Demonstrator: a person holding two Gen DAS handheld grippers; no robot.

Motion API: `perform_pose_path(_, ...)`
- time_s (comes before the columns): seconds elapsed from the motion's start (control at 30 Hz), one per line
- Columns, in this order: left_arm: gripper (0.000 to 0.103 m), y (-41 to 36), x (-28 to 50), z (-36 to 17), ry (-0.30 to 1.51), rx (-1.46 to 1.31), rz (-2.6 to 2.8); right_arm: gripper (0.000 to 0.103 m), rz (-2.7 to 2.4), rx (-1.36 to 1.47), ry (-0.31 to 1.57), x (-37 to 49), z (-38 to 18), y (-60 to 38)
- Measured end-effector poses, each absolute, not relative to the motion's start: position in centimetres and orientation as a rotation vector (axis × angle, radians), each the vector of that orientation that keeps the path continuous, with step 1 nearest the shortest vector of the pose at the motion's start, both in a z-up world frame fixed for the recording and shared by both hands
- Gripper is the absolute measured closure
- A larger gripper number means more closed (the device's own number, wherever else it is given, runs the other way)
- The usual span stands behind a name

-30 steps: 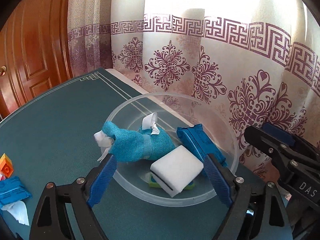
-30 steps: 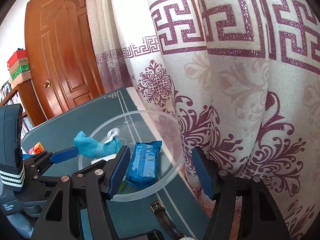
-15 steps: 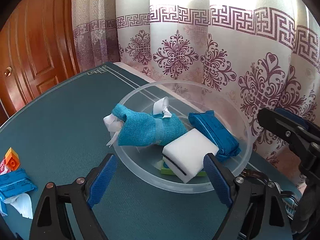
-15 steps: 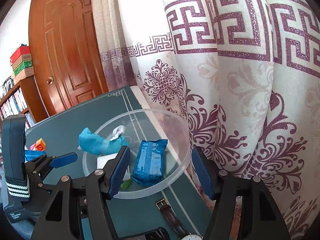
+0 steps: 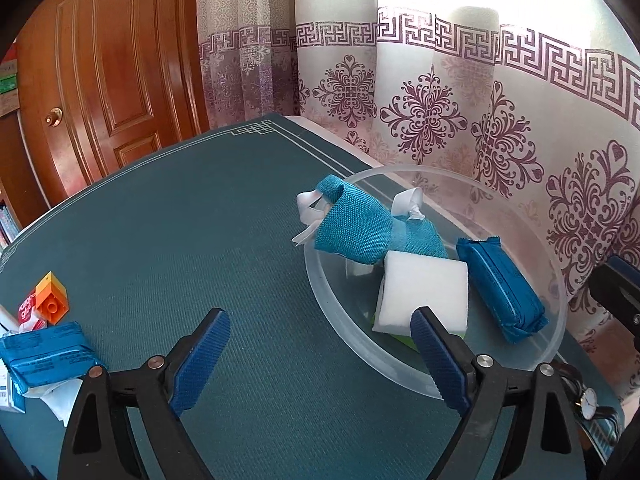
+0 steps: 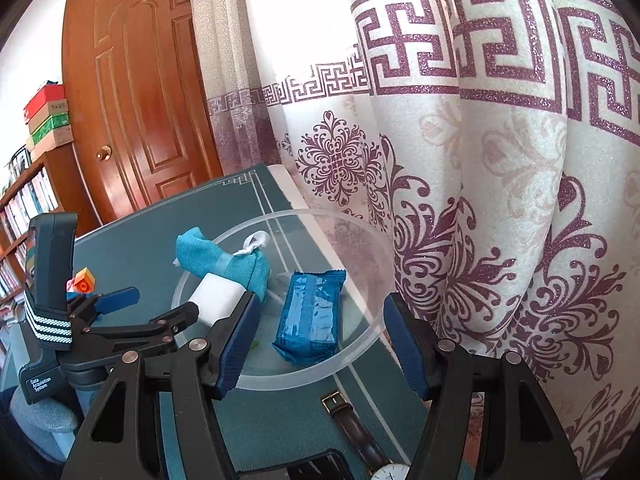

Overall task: Organize objects
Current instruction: 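Withdraw both grippers from the bowl toward the remaining items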

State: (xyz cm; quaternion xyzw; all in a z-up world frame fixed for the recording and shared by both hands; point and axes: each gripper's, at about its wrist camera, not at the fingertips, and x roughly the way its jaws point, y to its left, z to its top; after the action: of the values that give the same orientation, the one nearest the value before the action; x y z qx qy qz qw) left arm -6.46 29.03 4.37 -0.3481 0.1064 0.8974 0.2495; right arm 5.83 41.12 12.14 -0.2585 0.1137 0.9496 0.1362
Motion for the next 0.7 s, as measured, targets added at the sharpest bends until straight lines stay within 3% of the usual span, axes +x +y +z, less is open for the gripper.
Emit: perform_pose_path(0.7, 0.008, 24.7, -4.4, 5.8, 0.218, -0.955, 2.459, 0.037, 2.791, -0.805, 0.302, 6.1, 12.2, 38.1)
